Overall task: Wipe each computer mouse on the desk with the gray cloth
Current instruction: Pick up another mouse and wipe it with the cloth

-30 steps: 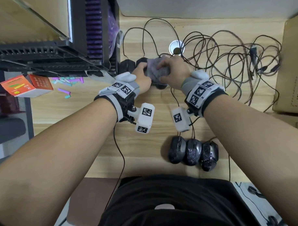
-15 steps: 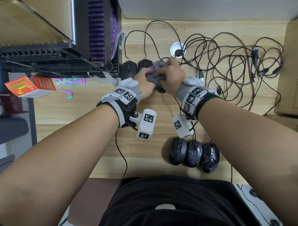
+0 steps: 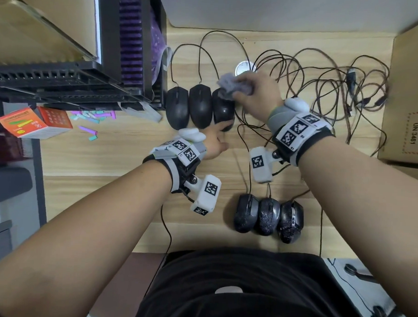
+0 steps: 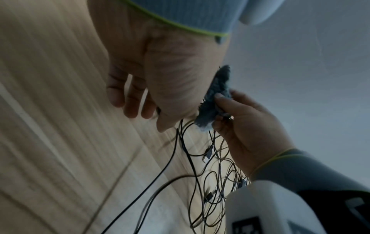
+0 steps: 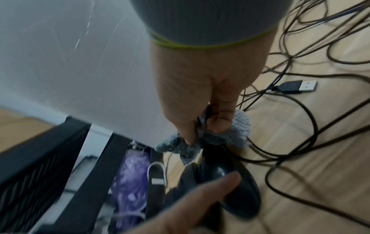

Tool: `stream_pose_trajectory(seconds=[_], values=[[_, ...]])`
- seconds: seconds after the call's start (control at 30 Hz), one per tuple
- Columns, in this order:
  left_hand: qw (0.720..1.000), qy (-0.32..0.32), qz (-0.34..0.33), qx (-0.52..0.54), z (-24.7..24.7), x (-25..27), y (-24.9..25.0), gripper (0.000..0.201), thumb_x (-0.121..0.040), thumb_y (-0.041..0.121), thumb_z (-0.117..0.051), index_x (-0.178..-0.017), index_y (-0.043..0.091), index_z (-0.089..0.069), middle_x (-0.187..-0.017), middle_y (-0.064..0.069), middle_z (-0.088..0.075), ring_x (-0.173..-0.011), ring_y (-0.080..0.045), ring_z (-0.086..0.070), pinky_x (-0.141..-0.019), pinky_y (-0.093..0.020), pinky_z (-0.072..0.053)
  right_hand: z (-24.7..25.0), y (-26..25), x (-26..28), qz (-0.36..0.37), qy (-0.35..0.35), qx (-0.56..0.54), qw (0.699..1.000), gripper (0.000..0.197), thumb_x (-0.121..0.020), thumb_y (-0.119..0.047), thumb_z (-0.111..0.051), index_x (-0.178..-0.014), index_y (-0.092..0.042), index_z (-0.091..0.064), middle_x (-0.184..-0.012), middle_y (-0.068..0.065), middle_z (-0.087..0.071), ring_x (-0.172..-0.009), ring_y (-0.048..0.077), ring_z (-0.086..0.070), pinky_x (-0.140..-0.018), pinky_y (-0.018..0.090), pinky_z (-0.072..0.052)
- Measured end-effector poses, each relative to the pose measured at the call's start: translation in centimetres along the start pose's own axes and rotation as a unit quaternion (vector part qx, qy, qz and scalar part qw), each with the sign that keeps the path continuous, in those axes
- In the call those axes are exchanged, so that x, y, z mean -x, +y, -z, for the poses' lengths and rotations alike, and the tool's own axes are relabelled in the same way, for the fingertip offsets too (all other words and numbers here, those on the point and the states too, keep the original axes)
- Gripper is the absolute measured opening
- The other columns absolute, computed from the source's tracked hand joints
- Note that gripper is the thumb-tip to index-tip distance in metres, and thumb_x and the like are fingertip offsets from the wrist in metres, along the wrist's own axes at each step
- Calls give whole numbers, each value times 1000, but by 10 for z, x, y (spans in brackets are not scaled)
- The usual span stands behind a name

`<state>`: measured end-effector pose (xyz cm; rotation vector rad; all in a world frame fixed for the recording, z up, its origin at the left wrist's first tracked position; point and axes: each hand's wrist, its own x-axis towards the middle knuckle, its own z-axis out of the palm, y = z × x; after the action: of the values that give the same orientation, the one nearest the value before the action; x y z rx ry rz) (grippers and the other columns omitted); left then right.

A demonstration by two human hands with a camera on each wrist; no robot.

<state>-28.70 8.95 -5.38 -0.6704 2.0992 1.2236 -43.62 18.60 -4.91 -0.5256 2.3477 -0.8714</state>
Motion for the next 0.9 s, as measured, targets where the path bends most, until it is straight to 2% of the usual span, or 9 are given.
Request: stream_pose_trajectory(seconds=[0.1, 0.2, 0.27, 0.33, 0.43, 0.53, 0.63, 0.8, 0.9], values=[[1000, 20, 7, 4, 3, -2, -3, 59, -94, 13, -64, -149, 18, -44, -128, -18, -63, -91, -31, -60, -63, -24, -40, -20, -5, 4, 48, -107, 130, 985, 33, -84, -25, -66, -116, -31, -68, -106, 5, -56, -92, 19, -55, -78, 27, -42], [1000, 10, 26, -6, 5, -3, -9, 58, -95, 19, -65, -149, 19, -45, -121, -16, -63, -95, -30, -61, -71, -24, -42, -26, -8, 7, 66, -179, 164, 968, 31, -83, -24, -68, -114, -27, -71, -112, 4, -66, -103, 22, -59, -81, 23, -41], [999, 11, 25, 19, 4, -1, -12, 57, -95, 15, -65, -148, 19, -45, -104, -12, -61, -72, -17, -55, -56, -16, -41, -22, -8, 5, 40, -139, 136, 980, 32, -84, -24, -67, -116, -26, -69, -111, 4, -66, -102, 21, -59, -79, 21, -38], [999, 16, 26, 37, 4, 0, -13, 54, -95, 14, -64, -146, 21, -46, -93, -8, -59, -64, -10, -50, -51, -13, -39, -19, -7, 3, 16, -74, 118, 990, 34, -85, -25, -65, -119, -27, -67, -111, 7, -64, -101, 24, -60, -78, 22, -38], [997, 12, 39, 59, 4, -1, -11, 48, -95, 13, -64, -141, 18, -51, -88, -4, -56, -65, -12, -51, -55, -22, -40, -15, -7, 9, 13, -106, 135, 985, 35, -86, -24, -67, -120, -26, -66, -109, -1, -64, -100, 18, -58, -77, 18, -34], [996, 16, 44, 78, 6, 0, -10, 31, -95, 8, -64, -127, 9, -61, -96, -4, -58, -63, -9, -49, -53, -18, -38, -10, -7, 15, 9, -183, 156, 971, 35, -84, -28, -70, -119, -27, -68, -101, -1, -62, -94, 18, -57, -77, 21, -37], [995, 26, 51, 80, 10, 2, -13, 15, -94, 8, -65, -108, 13, -66, -92, -3, -62, -64, -10, -52, -54, -19, -39, 0, -5, 19, -12, -224, 111, 968, 32, -84, -28, -72, -115, -26, -69, -86, -5, -58, -82, 14, -56, -71, 23, -41], [993, 59, 73, 68, 15, 9, -20, 22, -94, 12, -66, -115, 11, -67, -89, 2, -61, -63, -5, -50, -56, -20, -40, 10, -3, 21, -71, -96, -16, 993, 22, -78, -33, -70, -100, -31, -69, -91, -2, -68, -88, 21, -67, -82, 43, -57], [991, 59, 98, 66, 16, 15, -28, 22, -94, 15, -67, -115, 9, -67, -90, 2, -61, -78, -17, -60, -73, -27, -46, 4, -9, 26, -77, -101, -14, 992, 17, -79, -32, -70, -95, -32, -65, -91, -3, -68, -89, 22, -67, -82, 45, -57]])
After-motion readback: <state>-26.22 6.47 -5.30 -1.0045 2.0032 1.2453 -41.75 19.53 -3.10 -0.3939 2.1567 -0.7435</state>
